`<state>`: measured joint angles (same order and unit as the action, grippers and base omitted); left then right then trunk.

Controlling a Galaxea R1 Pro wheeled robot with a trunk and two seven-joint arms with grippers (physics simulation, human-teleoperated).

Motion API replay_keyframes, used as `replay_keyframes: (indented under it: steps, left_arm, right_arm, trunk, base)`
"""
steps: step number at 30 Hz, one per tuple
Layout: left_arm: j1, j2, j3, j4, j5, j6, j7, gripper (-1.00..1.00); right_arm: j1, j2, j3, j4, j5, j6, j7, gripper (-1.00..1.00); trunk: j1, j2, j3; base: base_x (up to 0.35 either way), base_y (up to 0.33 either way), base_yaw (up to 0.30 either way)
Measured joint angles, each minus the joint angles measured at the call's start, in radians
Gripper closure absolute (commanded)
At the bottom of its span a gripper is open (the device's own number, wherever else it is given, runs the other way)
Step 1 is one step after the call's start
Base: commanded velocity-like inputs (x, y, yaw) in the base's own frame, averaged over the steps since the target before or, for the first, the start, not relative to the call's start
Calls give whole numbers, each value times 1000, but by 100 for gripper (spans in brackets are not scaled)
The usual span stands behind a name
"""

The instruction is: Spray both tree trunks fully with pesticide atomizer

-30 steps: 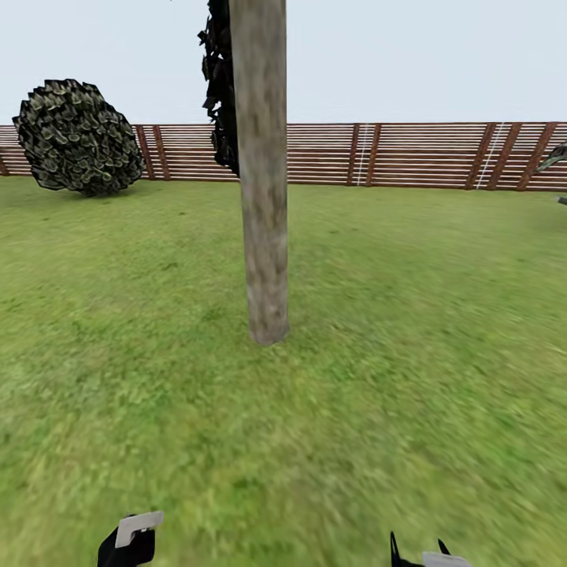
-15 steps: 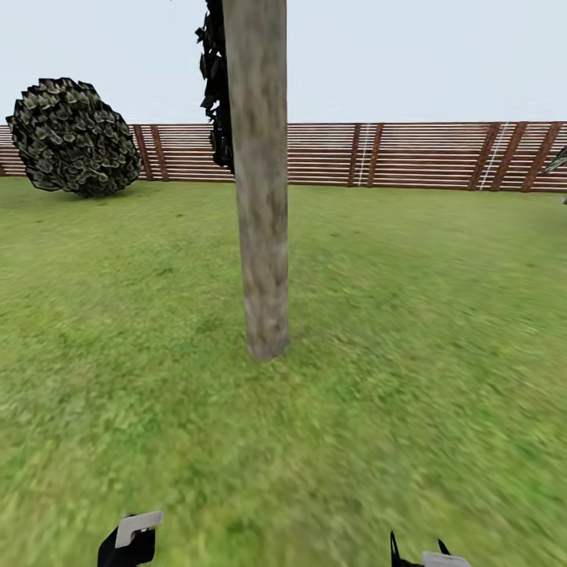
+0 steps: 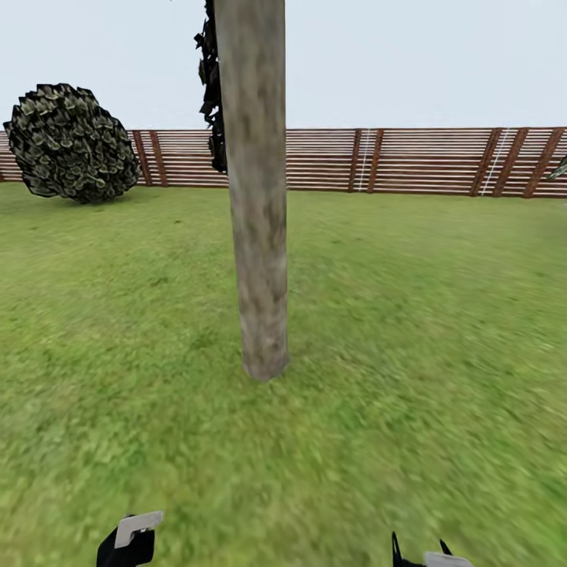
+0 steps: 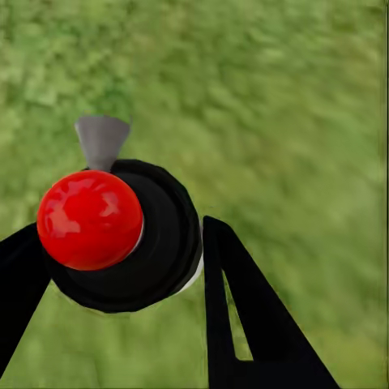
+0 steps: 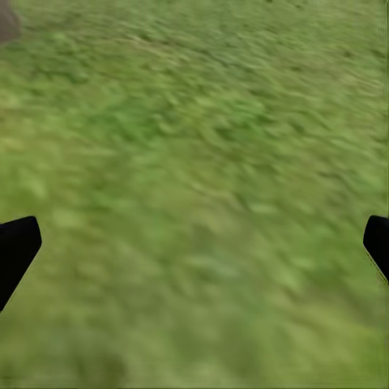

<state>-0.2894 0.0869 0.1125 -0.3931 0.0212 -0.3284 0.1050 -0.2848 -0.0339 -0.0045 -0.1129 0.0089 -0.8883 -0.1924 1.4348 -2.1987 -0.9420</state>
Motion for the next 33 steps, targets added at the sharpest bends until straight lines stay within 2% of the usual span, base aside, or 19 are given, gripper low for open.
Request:
replay_keyframes:
  steps: [4,8,12,14,15,17,18,19,20,21,22,23,25,26,28,30,31,32,33]
  left_arm:
    - [0,-1,-1,1,0,-1,2,100]
    - [0,1,0,1,0,-1,-1,100]
    - [-3,20,-2,-12,0,10,-11,100]
    - [-4,26,-7,-13,-3,12,-13,100]
    - [-4,29,-10,-13,-6,13,-15,100]
    - [-10,32,-15,-15,-17,13,-27,100]
    - [-12,32,-15,-16,-23,13,-36,100]
    - [-14,34,-18,-17,-38,13,-64,100]
    - [-16,40,-22,-18,-59,14,-103,100]
    - [-16,46,-24,-19,-71,14,-126,100]
    - [-18,67,-28,-24,-110,18,-203,100]
    - [-21,87,-26,-30,-136,23,-267,100]
    - [-31,124,-27,-44,-175,39,-405,100]
    - [-35,131,-28,-46,-183,44,-444,100]
    - [-57,159,-30,-56,-205,73,-599,100]
    - [-82,187,-31,-65,-246,97,-753,100]
    - [-94,197,-31,-72,-281,103,-826,100]
    - [-110,206,-31,-86,-348,110,-921,100]
    - [-116,208,-30,-93,-377,113,-951,100]
  right_arm:
    - [0,-20,-2,-1,-2,1,-4,-100]
    - [0,-25,1,-2,-1,2,-2,-100]
    - [0,-29,19,-7,12,12,6,-100]
    - [0,-31,40,-10,33,25,10,-100]
    - [0,-32,59,-16,56,39,13,-100]
    - [-4,-32,99,-38,126,81,14,-100]
    - [-7,-32,107,-46,146,96,15,-100]
    - [-12,-32,121,-67,187,130,19,-100]
    - [-18,-31,131,-95,230,172,31,-100]
    - [-21,-31,134,-112,253,196,41,-100]
    - [-33,-30,142,-168,318,278,92,-100]
    - [-43,-29,148,-209,359,344,142,-100]
    - [-67,-29,155,-279,414,470,276,-100]
    - [-74,-29,155,-294,422,499,318,-100]
    - [-103,-29,154,-338,439,585,480,-100]
    - [-137,-29,154,-363,447,631,622,-100]
    - [-155,-28,154,-370,450,643,681,-100]
    - [-182,-28,154,-377,451,654,757,-100]
    - [-192,-28,154,-378,454,656,783,-100]
  trunk:
    - [0,0,3]
    - [0,0,4]
    - [0,0,4]
    - [0,0,4]
    - [1,0,4]
    - [1,0,4]
    - [1,0,4]
    - [1,0,4]
    - [1,0,4]
    - [1,0,4]
    - [1,0,4]
    - [1,0,4]
    - [1,0,4]
    - [1,0,4]
    - [1,0,4]
    - [1,0,4]
    - [1,0,4]
    - [1,0,4]
    - [1,0,4]
  base:
    - [310,-98,0]
    - [307,-85,0]
    - [162,-18,0]
    - [49,-5,0]
    - [25,-3,0]
    - [14,-2,0]
    - [8,-1,0]
    - [5,-1,0]
    - [3,0,0]
    - [2,0,0]
    - [1,0,0]
    - [0,0,0]
    - [0,0,0]
    - [0,0,0]
    - [0,0,0]
    - [0,0,0]
    - [0,0,0]
    - [0,0,0]
    - [0,0,0]
